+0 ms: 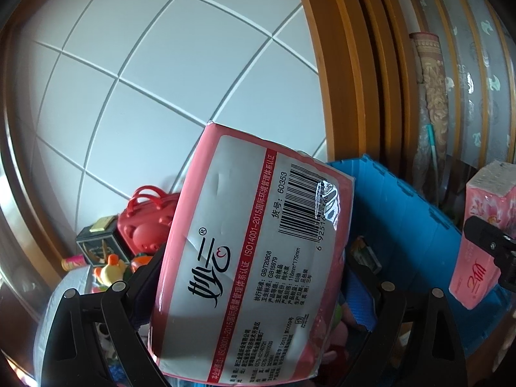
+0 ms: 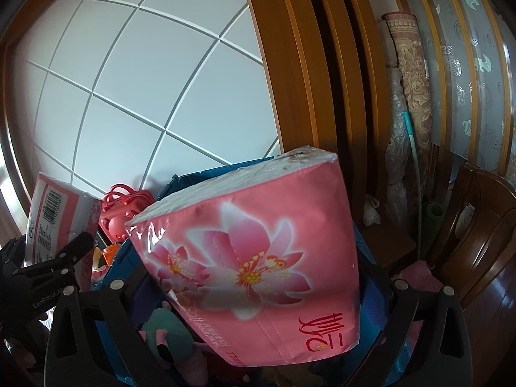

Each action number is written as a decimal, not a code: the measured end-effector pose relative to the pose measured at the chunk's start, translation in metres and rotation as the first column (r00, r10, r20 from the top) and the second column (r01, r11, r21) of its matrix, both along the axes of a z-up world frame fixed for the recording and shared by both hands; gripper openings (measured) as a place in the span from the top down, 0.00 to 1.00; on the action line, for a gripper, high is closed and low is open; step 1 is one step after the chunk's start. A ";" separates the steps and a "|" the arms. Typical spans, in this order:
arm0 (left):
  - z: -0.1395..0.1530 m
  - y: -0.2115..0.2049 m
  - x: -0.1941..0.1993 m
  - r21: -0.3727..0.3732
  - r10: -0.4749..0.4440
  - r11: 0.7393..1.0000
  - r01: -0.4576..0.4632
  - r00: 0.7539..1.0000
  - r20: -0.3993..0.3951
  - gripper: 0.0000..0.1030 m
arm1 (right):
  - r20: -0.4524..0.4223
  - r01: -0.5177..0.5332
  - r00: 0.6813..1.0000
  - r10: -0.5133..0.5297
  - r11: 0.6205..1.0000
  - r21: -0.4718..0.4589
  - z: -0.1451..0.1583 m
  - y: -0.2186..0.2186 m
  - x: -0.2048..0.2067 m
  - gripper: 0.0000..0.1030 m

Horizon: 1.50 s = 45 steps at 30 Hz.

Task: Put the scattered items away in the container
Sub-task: 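Lower the pad package and tissue pack into the crate and open both tools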

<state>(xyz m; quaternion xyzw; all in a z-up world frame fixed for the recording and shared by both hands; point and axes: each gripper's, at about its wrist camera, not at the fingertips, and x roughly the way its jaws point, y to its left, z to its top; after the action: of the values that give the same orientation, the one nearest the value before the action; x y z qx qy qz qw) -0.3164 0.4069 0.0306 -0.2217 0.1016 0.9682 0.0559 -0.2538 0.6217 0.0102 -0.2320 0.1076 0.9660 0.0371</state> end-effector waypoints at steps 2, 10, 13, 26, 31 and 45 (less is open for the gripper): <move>0.000 0.001 -0.002 0.002 0.002 1.000 -0.002 1.000 0.000 0.08 | 0.008 0.004 1.000 -0.004 1.000 -0.002 -0.002 0.002 -0.003 0.02; -0.007 0.000 -0.006 0.007 0.008 1.000 -0.008 1.000 0.014 0.08 | 0.037 0.008 0.999 -0.008 1.000 -0.019 -0.012 0.009 -0.012 0.02; -0.009 -0.001 -0.006 0.009 0.008 1.000 -0.008 1.000 0.019 0.08 | 0.039 -0.005 0.999 0.006 1.000 -0.014 -0.014 0.003 -0.013 0.02; -0.012 -0.007 -0.009 0.016 0.009 1.000 -0.010 1.000 0.025 0.08 | 0.067 -0.024 0.998 0.023 1.000 0.014 -0.015 -0.017 -0.030 0.02; -0.016 -0.008 -0.012 0.009 0.013 1.000 -0.013 0.999 0.035 0.08 | 0.081 -0.044 0.996 0.040 0.998 0.050 -0.018 -0.032 -0.038 0.02; -0.018 -0.008 -0.016 0.011 0.012 1.000 -0.013 0.999 0.034 0.07 | 0.084 -0.043 0.996 0.035 0.995 0.095 -0.019 -0.046 -0.047 0.02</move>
<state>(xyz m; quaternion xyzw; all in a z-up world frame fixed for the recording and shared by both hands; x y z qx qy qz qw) -0.3321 0.3992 0.0125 -0.2383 0.0938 0.9652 0.0529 -0.3007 0.5754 -0.0083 -0.2718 0.0547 0.9602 0.0337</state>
